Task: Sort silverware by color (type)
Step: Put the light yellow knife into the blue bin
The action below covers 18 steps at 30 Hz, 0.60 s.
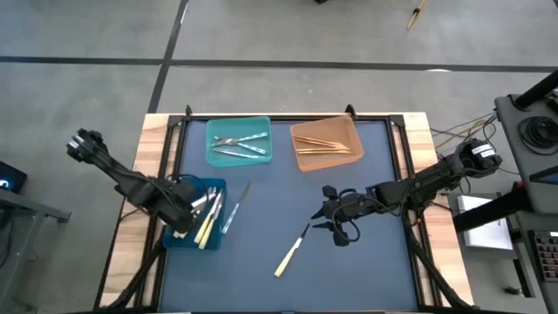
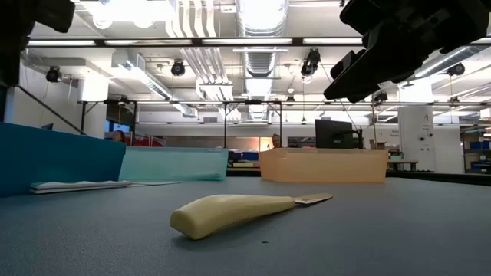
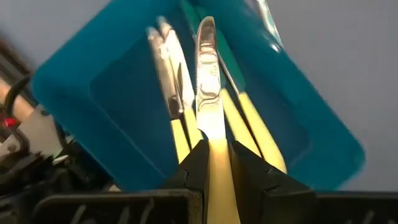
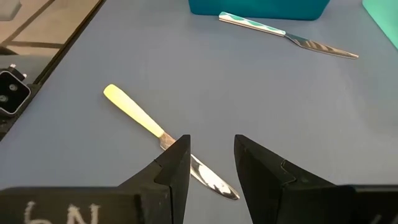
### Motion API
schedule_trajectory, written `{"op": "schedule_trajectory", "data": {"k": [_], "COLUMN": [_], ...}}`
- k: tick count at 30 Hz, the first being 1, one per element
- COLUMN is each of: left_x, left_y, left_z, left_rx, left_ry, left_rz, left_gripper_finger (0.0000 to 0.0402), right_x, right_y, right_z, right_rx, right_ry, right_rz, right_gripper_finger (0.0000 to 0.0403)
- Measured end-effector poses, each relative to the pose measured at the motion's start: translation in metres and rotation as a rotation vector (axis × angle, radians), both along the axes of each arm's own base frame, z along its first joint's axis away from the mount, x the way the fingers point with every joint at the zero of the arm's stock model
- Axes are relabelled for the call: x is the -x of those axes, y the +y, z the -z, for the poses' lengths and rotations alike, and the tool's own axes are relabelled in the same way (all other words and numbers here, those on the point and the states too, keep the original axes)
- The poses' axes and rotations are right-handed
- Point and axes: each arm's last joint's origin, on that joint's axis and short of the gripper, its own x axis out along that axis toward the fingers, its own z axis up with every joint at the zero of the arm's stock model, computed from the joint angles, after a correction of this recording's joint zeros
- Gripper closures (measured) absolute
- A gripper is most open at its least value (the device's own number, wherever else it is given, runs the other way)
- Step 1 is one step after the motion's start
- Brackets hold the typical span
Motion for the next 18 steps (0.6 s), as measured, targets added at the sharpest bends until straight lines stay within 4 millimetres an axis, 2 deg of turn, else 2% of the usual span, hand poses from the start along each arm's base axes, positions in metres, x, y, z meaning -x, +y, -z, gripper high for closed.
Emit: {"op": "schedule_trajectory", "data": {"k": [6,18], "left_x": [-0.009,-0.032], "left_y": [-0.005,-0.021], "left_z": [0.008,0.037], "left_rx": [-0.049,-0.175], "left_ry": [0.013,0.157], "left_rz": [-0.105,-0.122], "left_gripper_finger": [0.0376,0.0376], "right_x": [0.0,0.0], "right_y": [0.0,0.0], "right_z": [0.0,-0.001], "right_rx": [-0.005,-0.002], "right_ry": [0.0,-0.007], "right_rz": [0.003,0.0], "right_gripper_finger": [0.0289,0.0289]}}
